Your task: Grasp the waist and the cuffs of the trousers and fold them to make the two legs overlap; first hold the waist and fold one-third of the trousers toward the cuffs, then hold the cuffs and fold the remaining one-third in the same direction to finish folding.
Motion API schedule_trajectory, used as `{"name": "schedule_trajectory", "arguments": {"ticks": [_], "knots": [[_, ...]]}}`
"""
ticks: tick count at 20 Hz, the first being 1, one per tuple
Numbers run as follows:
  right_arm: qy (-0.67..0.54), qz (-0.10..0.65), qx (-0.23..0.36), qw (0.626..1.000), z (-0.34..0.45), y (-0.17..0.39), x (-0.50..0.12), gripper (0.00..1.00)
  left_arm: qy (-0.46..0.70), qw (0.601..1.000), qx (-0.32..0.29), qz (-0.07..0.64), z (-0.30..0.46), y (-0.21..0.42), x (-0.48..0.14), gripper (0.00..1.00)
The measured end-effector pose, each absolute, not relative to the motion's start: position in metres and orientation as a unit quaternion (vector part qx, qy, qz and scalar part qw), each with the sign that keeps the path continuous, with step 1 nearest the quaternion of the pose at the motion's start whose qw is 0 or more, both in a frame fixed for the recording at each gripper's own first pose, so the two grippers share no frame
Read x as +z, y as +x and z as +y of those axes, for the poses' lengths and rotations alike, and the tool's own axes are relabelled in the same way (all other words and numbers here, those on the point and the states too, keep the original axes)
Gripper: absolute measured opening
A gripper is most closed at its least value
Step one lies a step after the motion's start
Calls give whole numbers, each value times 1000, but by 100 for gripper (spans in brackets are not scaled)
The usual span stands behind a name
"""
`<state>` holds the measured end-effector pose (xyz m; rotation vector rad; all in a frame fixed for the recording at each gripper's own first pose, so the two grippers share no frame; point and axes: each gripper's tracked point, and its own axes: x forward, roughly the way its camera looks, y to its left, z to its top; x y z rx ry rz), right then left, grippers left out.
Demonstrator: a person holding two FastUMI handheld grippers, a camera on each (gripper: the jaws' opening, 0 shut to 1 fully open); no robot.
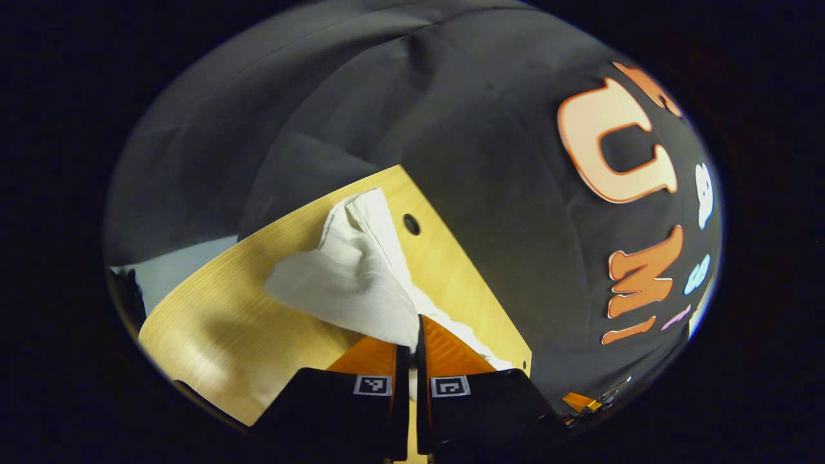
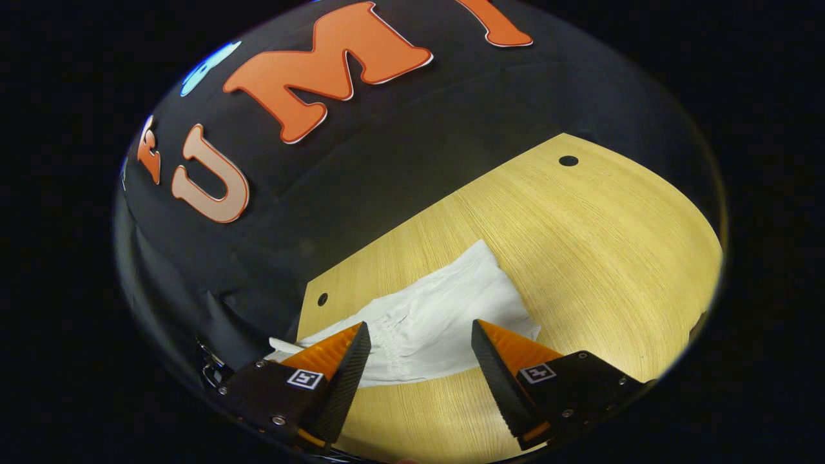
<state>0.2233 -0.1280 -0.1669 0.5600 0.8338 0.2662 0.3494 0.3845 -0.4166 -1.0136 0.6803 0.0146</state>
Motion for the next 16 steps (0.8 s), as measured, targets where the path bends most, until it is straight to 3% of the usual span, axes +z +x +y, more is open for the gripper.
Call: {"name": "schedule_trajectory", "arguments": {"ticks": [8, 16], "knots": [[287, 373, 134, 872, -179, 228, -154, 95, -440, 853, -30, 277, 322, 377, -311, 9], [202, 379, 121, 895, -236, 223, -160, 98, -405, 864, -69, 291, 228, 403, -269, 8]]}}
